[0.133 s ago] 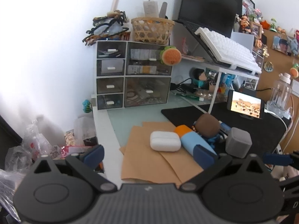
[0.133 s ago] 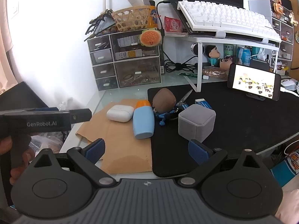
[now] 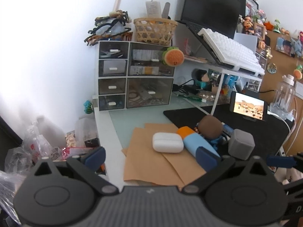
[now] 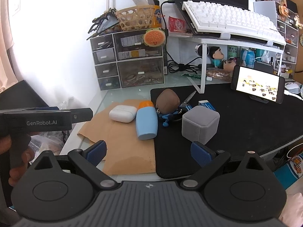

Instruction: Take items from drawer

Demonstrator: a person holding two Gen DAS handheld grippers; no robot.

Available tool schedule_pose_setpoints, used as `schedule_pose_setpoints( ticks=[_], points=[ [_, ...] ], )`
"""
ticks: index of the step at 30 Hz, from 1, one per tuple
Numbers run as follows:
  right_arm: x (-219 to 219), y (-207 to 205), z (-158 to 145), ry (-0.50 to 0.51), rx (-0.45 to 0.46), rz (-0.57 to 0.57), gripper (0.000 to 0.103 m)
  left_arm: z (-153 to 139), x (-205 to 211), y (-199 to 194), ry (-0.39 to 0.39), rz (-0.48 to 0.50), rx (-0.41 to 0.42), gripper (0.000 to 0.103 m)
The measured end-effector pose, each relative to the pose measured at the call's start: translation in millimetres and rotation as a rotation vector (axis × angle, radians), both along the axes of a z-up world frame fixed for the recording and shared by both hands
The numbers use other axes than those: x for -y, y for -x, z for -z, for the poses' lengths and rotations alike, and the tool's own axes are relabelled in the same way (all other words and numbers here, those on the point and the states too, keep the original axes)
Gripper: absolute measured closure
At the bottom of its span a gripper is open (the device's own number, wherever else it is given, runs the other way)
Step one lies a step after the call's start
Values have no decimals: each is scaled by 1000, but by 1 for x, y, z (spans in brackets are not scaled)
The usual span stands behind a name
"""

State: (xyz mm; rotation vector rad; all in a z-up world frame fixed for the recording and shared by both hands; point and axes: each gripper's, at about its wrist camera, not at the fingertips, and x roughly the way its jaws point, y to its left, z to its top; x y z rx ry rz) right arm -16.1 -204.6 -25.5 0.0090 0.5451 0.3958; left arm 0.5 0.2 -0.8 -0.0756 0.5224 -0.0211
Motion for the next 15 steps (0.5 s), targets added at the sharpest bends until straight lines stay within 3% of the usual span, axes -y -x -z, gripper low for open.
schedule_pose_setpoints(
  ticks=[15],
  points=[
    [1,-2,1,-1,9,-23,5,4,1,-3,-2,-4,2,0]
  ],
)
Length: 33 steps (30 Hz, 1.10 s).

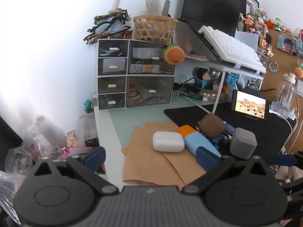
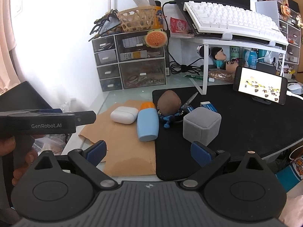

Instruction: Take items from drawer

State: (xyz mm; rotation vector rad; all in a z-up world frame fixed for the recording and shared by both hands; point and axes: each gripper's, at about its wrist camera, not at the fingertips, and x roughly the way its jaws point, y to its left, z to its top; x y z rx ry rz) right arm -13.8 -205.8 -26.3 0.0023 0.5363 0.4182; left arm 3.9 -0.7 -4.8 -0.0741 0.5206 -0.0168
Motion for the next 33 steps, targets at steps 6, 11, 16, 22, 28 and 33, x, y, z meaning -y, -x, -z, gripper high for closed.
schedule_pose_setpoints(
  ticks=[6,11,16,22,28,33],
  points=[
    [-1,-4,2,-3,-6,-10,5,0,2,-5,-4,-8,-4,0],
    [-1,-7,3,-7,-10,-19,5,1,3,-4,-8,-13,-3,0],
    [-4,-8,4,-4,-8,-28,5,3,3,-5,-4,-12,-7,0],
    [-4,-10,6,-4,-7,-29,5,4,3,-7,-7,-11,-12,0],
    [-3,-13,6,-9,-5,-23,5,5,4,-10,-10,-3,-14,0],
    [-2,-16,4,-9,-2,-35,5,5,4,-11,-17,-2,-10,0]
  ],
)
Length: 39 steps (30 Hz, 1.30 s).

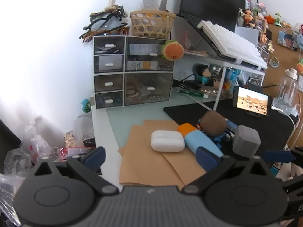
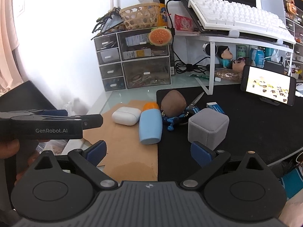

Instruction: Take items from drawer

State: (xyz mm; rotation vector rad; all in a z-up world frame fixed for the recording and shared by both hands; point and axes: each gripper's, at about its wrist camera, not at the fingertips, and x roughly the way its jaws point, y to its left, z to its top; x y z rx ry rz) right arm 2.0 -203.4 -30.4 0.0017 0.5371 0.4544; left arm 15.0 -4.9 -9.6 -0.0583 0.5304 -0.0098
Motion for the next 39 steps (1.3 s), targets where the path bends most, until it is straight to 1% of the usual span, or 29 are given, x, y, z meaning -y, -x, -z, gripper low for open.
schedule_pose_setpoints(
  ticks=[10,22,27,34,39],
  points=[
    [-4,-2,0,14,5,-27,5,-1,2,-4,-12,-5,-15,0],
    [4,-8,3,4,-5,-22,5,-7,10,-9,-40,-4,-30,0],
    [5,-11,3,-1,0,-26,5,-9,9,-10,-28,-15,-32,0],
    [9,-15,2,-16,14,-30,5,-22,8,-11,-27,-33,-20,0],
    [14,-18,2,-34,19,-35,5,-36,14,-10,-54,-37,-3,0]
  ],
)
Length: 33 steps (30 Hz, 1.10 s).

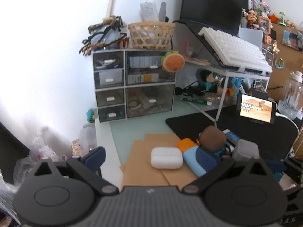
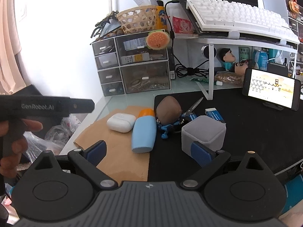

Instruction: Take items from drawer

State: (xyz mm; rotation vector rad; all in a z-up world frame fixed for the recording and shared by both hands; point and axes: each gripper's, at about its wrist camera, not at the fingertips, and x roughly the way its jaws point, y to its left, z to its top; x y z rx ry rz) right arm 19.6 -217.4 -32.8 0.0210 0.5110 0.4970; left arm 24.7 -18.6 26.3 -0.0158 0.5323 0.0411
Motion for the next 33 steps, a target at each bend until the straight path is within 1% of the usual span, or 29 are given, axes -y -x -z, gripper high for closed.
schedule_pose_setpoints(
  ticks=[3,7,11,13,15,21,27,33],
  points=[
    [2,0,-1,-6,10,-11,5,-5,3,-1,7,-4,5,0],
    [8,0,-7,-16,41,-26,5,-11,5,-4,43,12,0,1],
    [15,-3,-15,-15,59,-39,5,-16,7,-7,58,-6,-7,1],
    [16,-8,-17,4,47,-72,5,-19,8,-7,63,-14,-11,1],
    [18,-13,-20,18,41,-99,5,-21,9,-7,58,-20,-20,2],
    [25,-22,-20,23,30,-120,5,-27,10,-8,40,-40,-58,2],
    [30,-28,-25,18,31,-148,5,-36,14,-7,17,-55,-65,3],
    [34,-35,-35,9,43,-170,5,-49,18,-5,15,-65,-62,4]
  ],
)
